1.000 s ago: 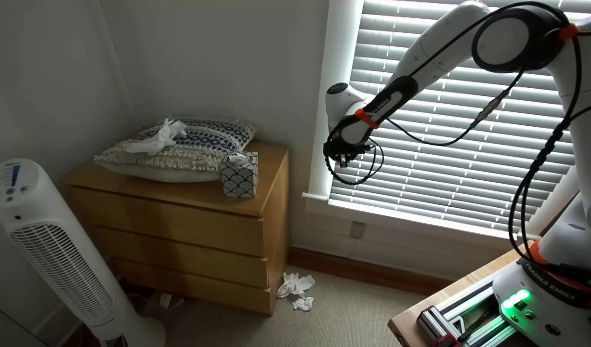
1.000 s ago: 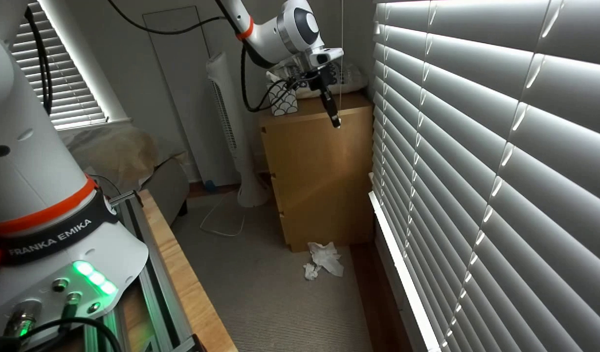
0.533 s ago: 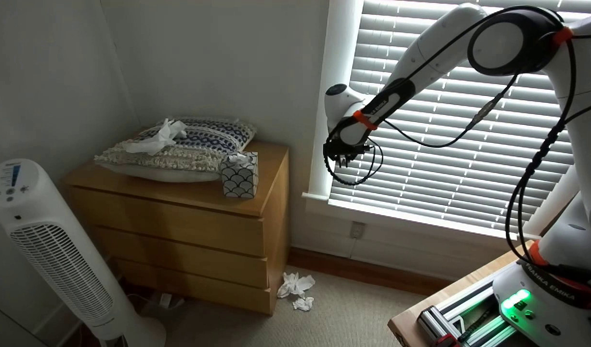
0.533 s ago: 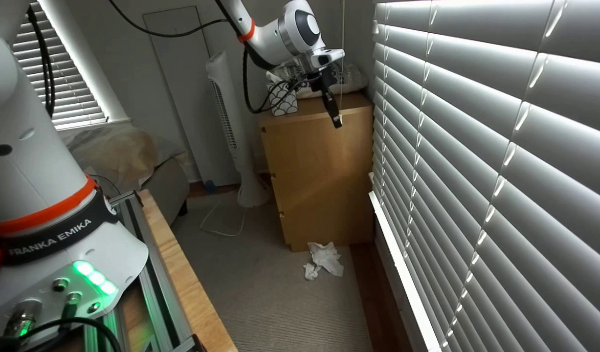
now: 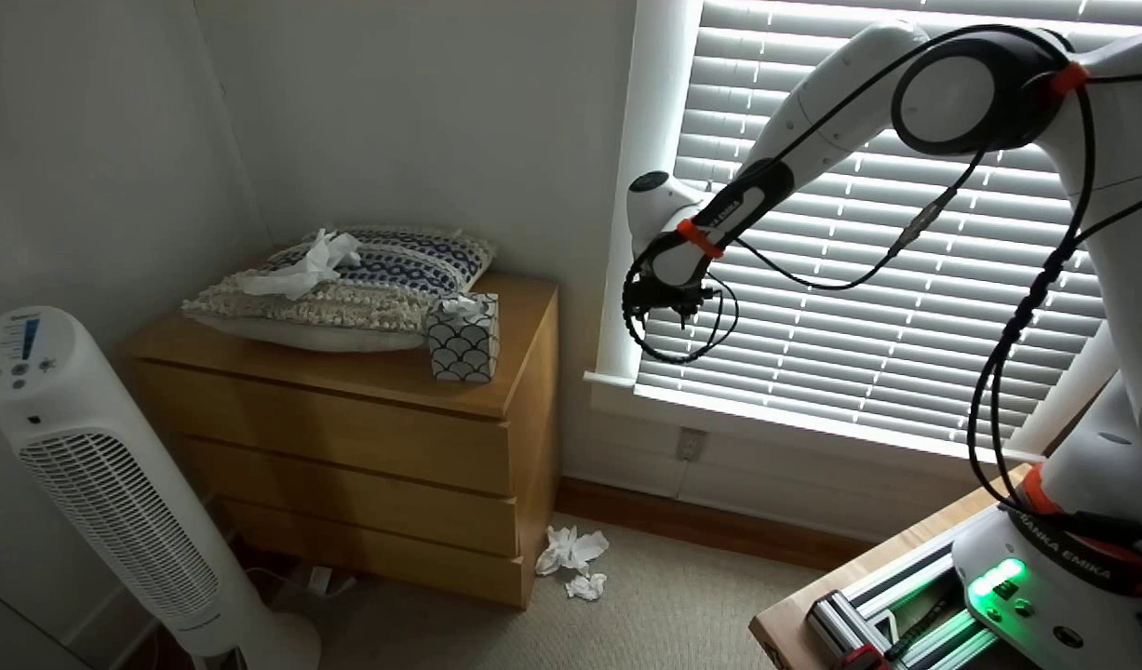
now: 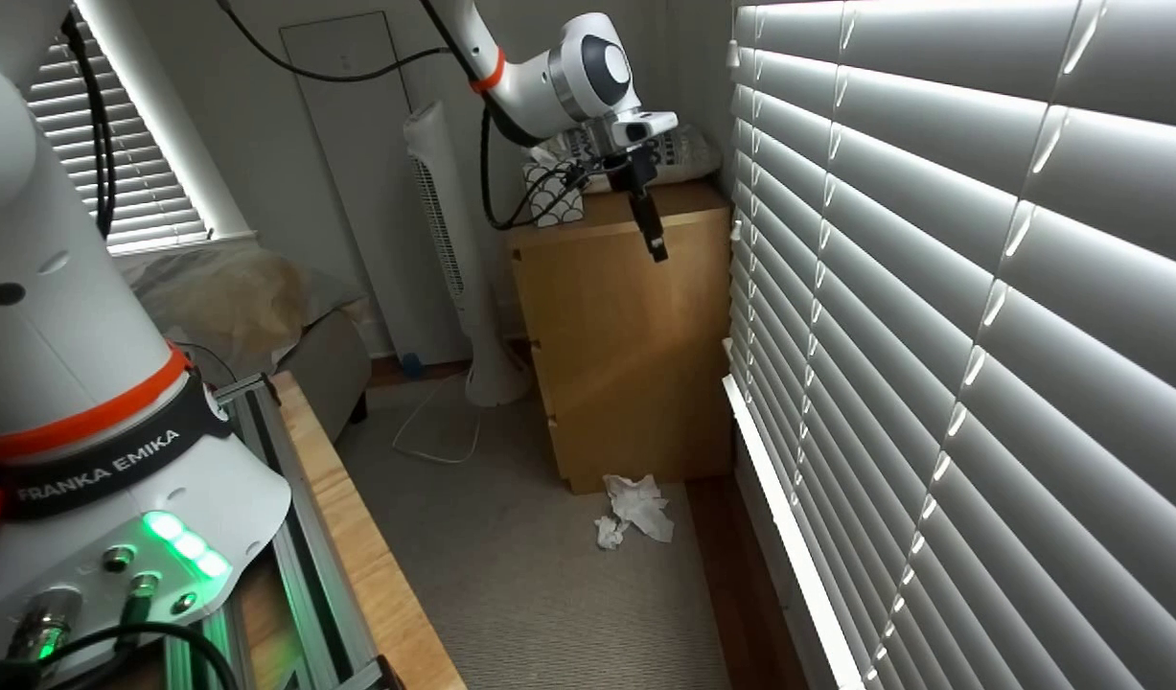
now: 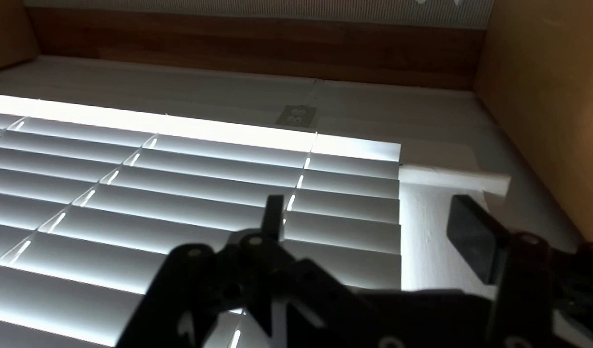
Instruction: Pull the string on the curtain to close it
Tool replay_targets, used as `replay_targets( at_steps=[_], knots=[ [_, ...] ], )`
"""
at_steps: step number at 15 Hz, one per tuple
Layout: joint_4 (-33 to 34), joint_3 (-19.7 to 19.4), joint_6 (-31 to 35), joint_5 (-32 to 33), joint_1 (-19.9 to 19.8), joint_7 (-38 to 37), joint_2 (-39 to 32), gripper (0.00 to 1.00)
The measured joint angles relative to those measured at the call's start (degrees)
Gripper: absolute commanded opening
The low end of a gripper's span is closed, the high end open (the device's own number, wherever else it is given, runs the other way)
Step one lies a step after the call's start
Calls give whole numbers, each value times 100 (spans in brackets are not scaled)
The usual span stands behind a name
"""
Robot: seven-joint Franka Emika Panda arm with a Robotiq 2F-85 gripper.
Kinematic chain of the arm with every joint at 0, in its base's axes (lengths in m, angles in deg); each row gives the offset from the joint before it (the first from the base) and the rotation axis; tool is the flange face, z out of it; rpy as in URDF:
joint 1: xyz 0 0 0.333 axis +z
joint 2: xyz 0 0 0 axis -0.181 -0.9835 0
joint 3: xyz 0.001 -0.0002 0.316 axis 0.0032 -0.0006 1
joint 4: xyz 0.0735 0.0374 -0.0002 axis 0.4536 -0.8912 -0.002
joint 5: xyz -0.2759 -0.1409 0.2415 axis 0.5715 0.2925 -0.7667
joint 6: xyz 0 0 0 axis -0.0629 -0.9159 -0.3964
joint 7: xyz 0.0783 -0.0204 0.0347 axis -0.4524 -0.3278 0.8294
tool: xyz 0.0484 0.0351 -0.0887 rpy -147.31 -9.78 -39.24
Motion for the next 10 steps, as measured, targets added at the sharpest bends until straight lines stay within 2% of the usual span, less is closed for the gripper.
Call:
replay_targets(
  at_steps=[5, 10],
  knots=[
    [48, 205, -105, -678, 3, 440, 384, 100],
    [-81, 518, -722, -1367, 43, 610, 1381, 100]
  ],
)
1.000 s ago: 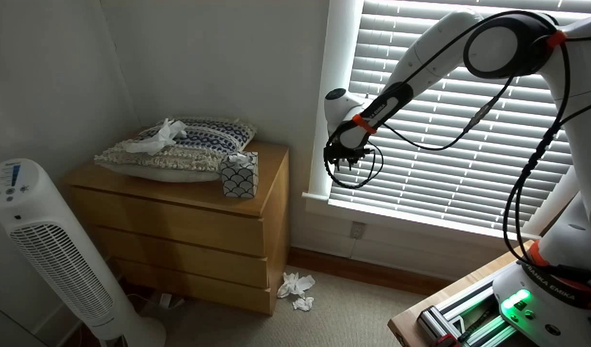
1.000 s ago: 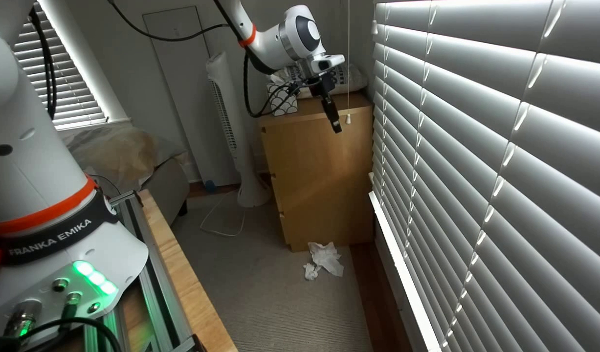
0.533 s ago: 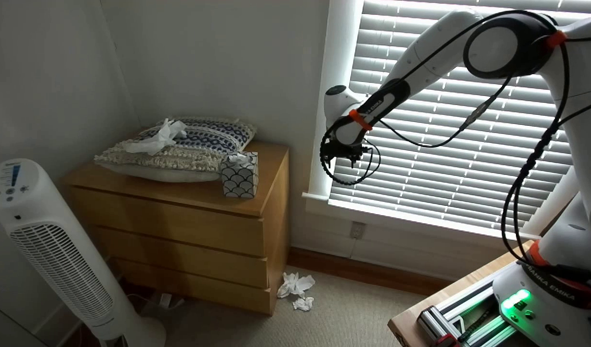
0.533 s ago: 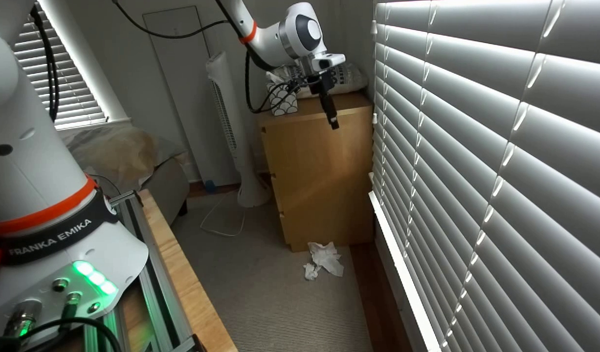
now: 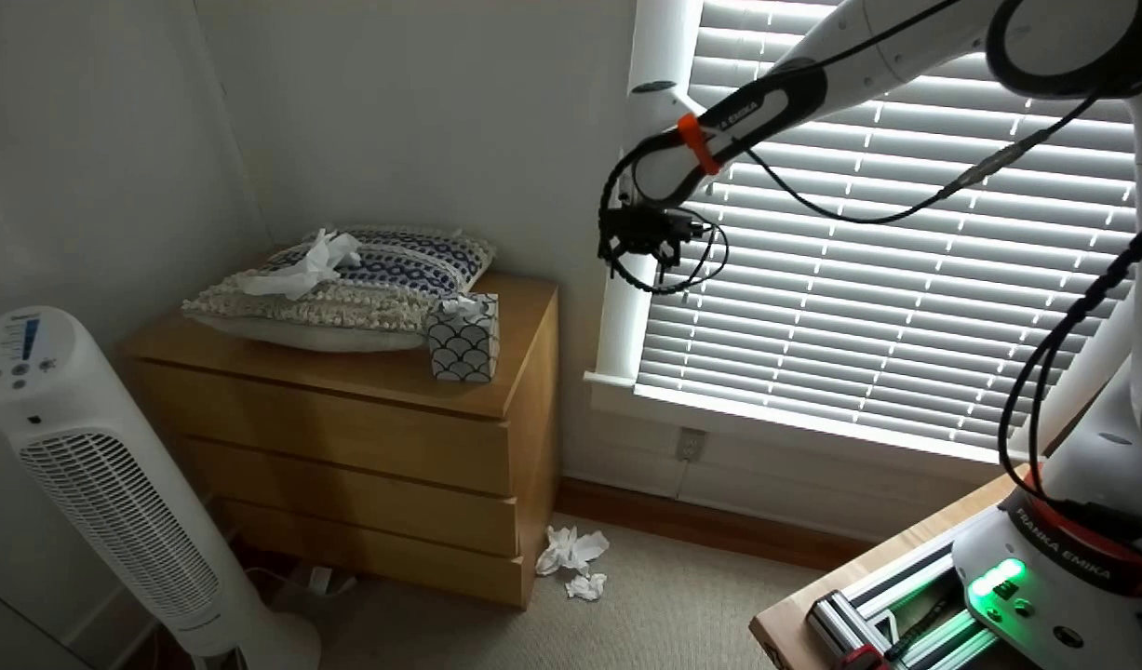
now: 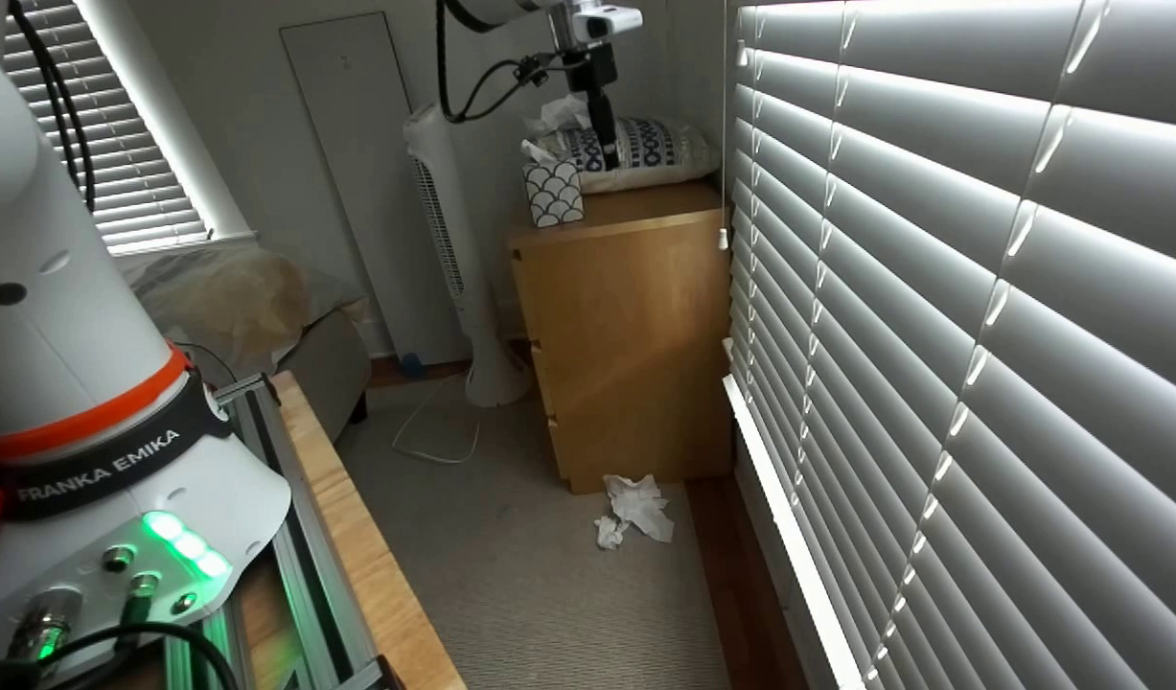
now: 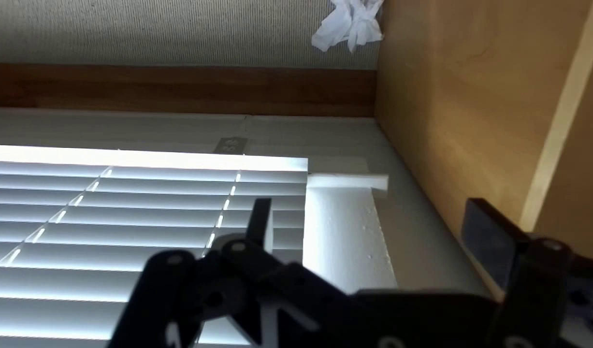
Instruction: Pull the string on the curtain to close it
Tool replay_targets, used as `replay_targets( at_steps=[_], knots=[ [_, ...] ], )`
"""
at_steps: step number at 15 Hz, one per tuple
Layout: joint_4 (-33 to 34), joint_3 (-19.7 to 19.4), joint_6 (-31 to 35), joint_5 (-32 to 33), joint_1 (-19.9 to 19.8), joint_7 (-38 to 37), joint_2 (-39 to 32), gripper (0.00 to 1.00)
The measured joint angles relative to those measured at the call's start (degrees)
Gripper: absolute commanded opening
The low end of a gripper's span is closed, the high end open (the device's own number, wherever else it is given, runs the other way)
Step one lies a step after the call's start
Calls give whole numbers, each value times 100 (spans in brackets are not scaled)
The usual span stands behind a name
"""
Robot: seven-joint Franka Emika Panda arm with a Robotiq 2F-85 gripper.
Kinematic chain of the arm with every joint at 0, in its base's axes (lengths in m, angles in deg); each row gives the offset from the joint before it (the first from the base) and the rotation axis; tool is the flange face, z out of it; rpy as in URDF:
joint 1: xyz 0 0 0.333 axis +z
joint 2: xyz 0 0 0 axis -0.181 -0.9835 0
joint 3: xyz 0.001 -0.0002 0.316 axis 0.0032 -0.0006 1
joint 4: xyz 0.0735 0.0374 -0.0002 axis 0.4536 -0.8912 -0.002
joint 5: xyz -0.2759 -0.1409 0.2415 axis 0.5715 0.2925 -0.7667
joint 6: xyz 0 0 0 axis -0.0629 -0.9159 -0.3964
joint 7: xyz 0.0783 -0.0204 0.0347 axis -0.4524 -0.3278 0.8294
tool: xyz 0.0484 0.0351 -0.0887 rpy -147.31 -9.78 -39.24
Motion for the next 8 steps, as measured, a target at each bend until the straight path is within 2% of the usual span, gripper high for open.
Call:
replay_targets(
  at_steps=[3, 8],
  knots=[
    [-364, 162, 30, -18, 55, 207, 697, 100],
    [-1343, 280, 693, 11, 35, 820, 1629, 100]
  ],
)
